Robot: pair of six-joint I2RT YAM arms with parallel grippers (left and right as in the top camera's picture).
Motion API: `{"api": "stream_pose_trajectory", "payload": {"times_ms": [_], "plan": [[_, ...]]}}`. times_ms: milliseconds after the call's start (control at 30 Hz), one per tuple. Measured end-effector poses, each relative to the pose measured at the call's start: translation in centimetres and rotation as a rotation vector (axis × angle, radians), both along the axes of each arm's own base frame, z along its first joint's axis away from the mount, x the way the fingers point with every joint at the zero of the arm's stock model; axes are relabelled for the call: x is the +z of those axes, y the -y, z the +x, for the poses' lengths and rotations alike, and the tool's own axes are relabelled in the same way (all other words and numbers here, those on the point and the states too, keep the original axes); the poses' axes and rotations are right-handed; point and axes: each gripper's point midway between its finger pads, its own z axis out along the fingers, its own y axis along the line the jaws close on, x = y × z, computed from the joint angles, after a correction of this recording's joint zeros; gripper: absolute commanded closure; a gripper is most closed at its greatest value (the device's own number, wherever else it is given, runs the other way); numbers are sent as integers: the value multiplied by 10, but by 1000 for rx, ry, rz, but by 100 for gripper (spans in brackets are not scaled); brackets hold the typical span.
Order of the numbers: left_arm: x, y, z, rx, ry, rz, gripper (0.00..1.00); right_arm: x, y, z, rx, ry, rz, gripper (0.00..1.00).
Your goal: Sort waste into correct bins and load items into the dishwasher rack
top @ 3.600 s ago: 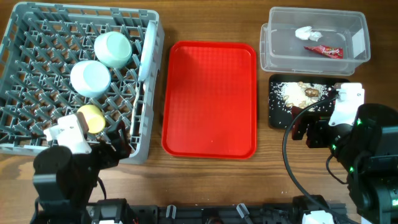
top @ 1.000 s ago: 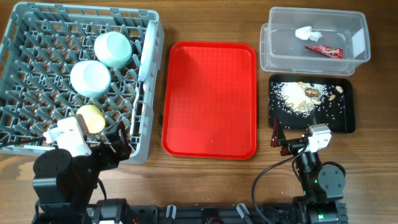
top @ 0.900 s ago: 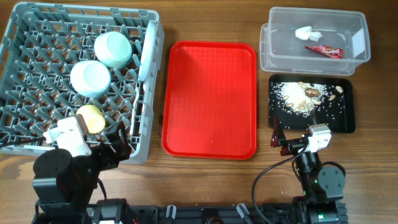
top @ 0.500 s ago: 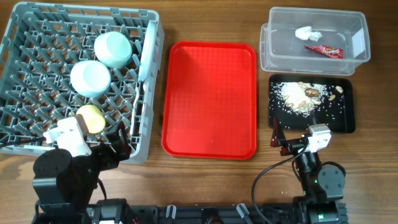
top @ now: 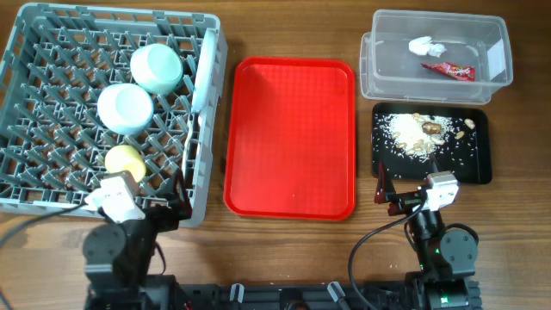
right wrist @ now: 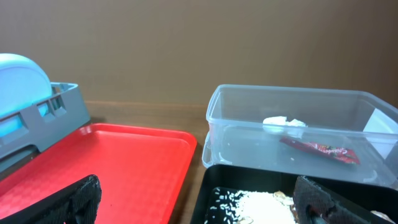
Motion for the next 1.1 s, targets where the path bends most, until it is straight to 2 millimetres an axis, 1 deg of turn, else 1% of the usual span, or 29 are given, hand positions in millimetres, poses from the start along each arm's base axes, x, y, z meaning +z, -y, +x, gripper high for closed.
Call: {"api": "stream_pose_trajectory", "payload": {"times_ms": [100,200,300,467,600,767,1100], "plan": [[-18,1,10,0,86,-25,0,0,0,0,0,0,0,0],[-26,3,17,-7,163,-35,0,0,0,0,0,0,0,0],[-28,7,24,-28,227,-38,0,0,0,0,0,0,0,0],[-23,13,29,-61,310,2,0,0,0,0,0,0,0,0],[-39,15,30,-78,276,51,0,0,0,0,0,0,0,0],[-39,16,30,-93,281,103,0,0,0,0,0,0,0,0],[-39,17,30,-104,284,116,0,0,0,0,0,0,0,0]]}}
